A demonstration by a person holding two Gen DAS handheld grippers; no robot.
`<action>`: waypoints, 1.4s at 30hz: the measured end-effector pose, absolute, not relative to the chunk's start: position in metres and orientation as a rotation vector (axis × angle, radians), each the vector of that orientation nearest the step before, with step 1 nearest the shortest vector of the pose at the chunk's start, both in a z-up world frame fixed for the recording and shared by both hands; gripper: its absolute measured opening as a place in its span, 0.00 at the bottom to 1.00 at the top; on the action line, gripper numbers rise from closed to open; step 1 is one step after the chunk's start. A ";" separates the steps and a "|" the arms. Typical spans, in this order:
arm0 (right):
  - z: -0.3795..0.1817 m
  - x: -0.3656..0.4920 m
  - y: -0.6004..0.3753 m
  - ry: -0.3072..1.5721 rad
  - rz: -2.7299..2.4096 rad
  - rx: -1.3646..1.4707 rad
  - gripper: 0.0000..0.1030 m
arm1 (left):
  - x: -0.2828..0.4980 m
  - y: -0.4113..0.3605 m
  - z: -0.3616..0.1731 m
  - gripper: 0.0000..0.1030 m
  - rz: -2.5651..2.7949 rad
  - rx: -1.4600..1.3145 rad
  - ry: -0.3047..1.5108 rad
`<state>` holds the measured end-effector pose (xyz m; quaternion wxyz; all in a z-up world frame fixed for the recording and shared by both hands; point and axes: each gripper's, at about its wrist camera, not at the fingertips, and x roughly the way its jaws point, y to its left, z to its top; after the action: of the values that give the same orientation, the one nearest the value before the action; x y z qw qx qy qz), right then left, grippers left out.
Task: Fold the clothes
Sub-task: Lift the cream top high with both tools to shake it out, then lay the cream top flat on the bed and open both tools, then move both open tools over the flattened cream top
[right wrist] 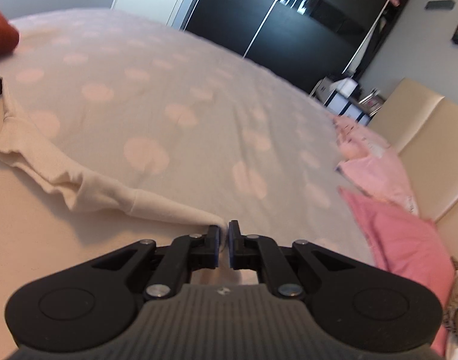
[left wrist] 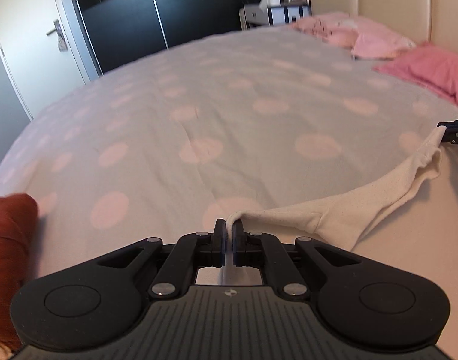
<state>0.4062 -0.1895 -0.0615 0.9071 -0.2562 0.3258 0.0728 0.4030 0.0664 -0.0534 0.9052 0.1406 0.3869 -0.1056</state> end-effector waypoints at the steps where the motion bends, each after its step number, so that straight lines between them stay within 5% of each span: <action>1: -0.072 0.414 -0.190 0.693 0.154 -0.532 0.07 | 0.406 0.067 -0.061 0.02 -0.220 0.290 0.810; 8: -0.104 0.427 -0.201 0.751 0.184 -0.492 0.13 | 0.422 0.062 -0.091 0.04 -0.234 0.300 0.836; 14: -0.079 0.426 -0.215 0.725 0.187 -0.409 0.36 | 0.417 0.071 -0.065 0.39 -0.224 0.227 0.765; 17: -0.062 0.417 -0.219 0.694 0.232 -0.340 0.33 | 0.409 0.066 -0.049 0.36 -0.315 0.185 0.760; 18: -0.059 0.416 -0.217 0.697 0.265 -0.302 0.20 | 0.407 0.061 -0.047 0.30 -0.360 0.173 0.767; 20: -0.061 0.416 -0.207 0.716 0.322 -0.260 0.11 | 0.405 0.044 -0.050 0.28 -0.424 0.183 0.775; 30: -0.100 0.437 -0.166 0.796 0.413 -0.232 0.09 | 0.432 0.007 -0.102 0.27 -0.454 0.175 0.839; 38: -0.055 0.419 -0.197 0.831 0.416 -0.179 0.13 | 0.397 0.035 -0.050 0.27 -0.433 0.240 0.802; 42: -0.030 0.387 -0.232 0.848 0.371 -0.188 0.13 | 0.363 0.067 -0.017 0.36 -0.369 0.245 0.800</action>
<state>0.3866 -0.2319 -0.0296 0.8906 -0.0904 0.4084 0.1785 0.3630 0.0668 -0.0170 0.8974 0.1185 0.3860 -0.1780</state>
